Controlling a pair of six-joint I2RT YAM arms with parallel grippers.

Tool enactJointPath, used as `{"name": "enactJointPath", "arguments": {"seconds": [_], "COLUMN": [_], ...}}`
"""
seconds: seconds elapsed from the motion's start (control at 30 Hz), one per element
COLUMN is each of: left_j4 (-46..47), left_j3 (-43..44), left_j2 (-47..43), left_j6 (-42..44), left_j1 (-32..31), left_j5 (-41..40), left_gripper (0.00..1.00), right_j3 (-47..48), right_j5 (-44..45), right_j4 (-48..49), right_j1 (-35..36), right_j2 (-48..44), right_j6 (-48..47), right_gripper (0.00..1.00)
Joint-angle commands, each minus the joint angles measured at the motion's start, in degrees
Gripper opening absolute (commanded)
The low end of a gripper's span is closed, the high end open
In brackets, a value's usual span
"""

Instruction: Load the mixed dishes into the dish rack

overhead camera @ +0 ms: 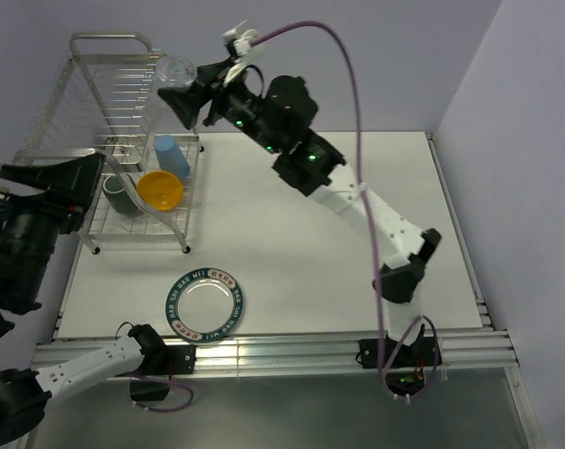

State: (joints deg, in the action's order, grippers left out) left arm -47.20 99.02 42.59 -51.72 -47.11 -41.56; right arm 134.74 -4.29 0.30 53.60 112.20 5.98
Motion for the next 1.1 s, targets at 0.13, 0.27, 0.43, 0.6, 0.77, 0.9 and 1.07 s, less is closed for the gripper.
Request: {"name": "enactJointPath", "arguments": {"seconds": [0.13, 0.27, 0.43, 0.6, 0.77, 0.9, 1.07], "left_j4": [3.2, 18.6, 21.2, 16.5, 13.9, 12.7, 13.5], "left_j3": [3.7, -7.8, -14.5, -9.6, -6.3, -6.3, -9.0], "left_j2": [10.9, 5.2, 1.8, 4.7, 9.8, 11.5, 11.6], "left_j6": [9.3, 19.8, 17.5, 18.7, 24.4, 24.3, 24.3], "left_j1": [0.3, 0.3, 0.3, 0.3, 0.3, 0.2, 0.3], "left_j5": [7.2, 18.7, 21.2, 28.4, 45.6, 55.7, 62.8], "left_gripper": [0.68, 0.72, 0.76, 0.75, 0.8, 0.82, 0.81], "right_j3": [-5.3, -7.7, -9.4, -15.8, -19.9, -20.7, -25.3], "right_j5": [-5.4, -3.5, -0.3, 1.7, 2.2, 3.4, 3.4], "right_j4": [-17.7, -26.9, -34.0, -36.2, -39.5, -42.5, -43.4], "right_j1": [1.1, 1.1, 1.0, 0.5, -0.1, -0.4, -1.5], "right_j2": [-15.6, -20.3, -25.4, -31.2, -35.6, -37.8, -41.4], "right_j6": [1.5, 4.3, 5.4, 6.8, 10.2, 13.7, 17.5], "right_gripper": [0.0, 0.0, 0.0, 0.0, 0.0, 0.0, 0.0]}}
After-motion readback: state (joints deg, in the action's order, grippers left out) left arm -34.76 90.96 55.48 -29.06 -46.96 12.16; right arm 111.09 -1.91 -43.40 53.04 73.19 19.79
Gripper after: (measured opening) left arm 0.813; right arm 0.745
